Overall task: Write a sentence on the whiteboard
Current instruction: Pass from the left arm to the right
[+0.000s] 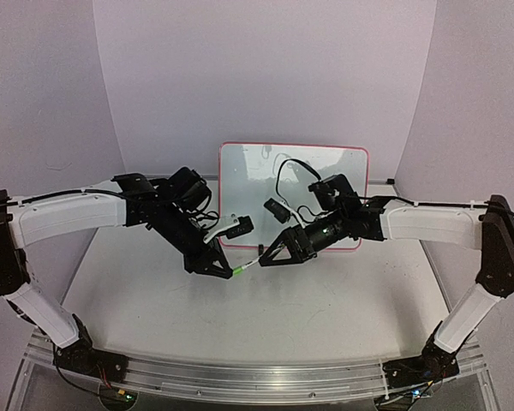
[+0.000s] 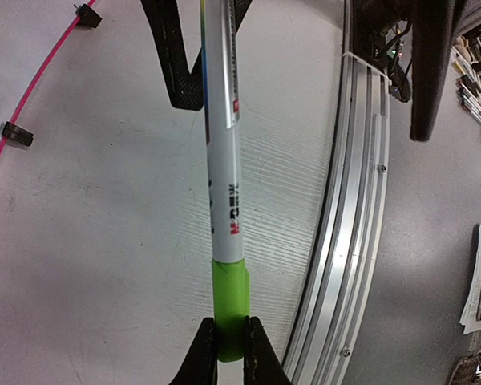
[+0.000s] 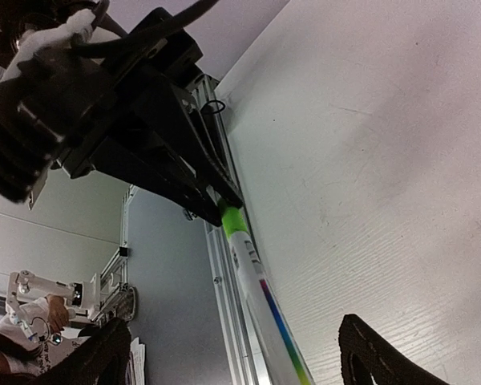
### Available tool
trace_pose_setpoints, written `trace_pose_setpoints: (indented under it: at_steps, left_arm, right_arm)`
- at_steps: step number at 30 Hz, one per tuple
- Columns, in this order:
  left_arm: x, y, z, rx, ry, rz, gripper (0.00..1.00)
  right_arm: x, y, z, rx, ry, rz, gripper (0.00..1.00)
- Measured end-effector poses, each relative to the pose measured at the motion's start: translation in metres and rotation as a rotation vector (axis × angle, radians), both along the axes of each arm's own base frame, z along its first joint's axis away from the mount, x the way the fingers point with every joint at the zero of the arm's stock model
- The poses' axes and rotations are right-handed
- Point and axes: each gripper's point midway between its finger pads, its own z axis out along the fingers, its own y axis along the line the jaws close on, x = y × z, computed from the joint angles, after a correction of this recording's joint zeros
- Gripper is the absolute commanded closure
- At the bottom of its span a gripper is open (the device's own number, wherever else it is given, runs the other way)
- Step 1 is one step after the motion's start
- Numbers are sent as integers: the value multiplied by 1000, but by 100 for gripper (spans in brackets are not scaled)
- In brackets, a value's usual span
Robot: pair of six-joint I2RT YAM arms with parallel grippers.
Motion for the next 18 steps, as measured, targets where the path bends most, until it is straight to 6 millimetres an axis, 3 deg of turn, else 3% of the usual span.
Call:
trace_pose_setpoints:
  at_steps: [18]
  left_arm:
    - [-6, -9, -5, 13, 73, -51, 100]
  right_arm:
    - [-12, 11, 7, 45, 11, 69, 32]
